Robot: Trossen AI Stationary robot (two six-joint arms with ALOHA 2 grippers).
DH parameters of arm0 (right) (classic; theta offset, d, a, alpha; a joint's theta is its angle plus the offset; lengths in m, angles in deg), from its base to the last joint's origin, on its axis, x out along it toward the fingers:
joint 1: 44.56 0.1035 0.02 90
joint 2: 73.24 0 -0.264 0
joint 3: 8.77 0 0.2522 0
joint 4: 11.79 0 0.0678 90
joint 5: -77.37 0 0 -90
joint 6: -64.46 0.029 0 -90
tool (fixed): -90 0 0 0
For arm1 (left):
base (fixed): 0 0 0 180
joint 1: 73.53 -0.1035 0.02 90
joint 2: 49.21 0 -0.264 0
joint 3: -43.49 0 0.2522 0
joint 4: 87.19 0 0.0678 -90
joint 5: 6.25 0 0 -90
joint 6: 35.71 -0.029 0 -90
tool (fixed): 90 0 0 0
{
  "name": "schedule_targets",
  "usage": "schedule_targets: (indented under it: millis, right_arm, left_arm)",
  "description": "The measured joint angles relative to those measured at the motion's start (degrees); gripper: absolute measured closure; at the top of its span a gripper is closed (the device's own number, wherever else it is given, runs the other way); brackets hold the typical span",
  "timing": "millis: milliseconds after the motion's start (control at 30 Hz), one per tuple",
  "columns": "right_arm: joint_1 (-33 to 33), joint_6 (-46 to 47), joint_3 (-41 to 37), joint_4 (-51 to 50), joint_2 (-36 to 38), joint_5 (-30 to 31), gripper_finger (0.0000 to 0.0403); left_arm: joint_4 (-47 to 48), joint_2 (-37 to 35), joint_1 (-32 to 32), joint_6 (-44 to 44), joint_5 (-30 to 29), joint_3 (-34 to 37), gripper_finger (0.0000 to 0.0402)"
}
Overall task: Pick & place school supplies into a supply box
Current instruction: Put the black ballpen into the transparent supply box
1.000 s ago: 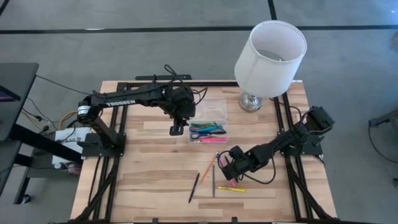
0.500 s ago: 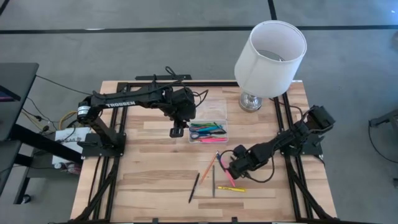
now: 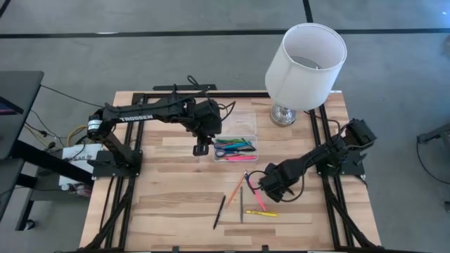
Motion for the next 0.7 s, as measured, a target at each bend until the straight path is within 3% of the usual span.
schedule_targets:
  millis: [700]
  right_arm:
    - [-1.1, -4.3, -2.6, 3.9, 0.2, -3.9, 0.0294]
  left_arm:
    - [0.0, 0.0, 4.1, 3.0, -4.5, 0.0, 0.0276]
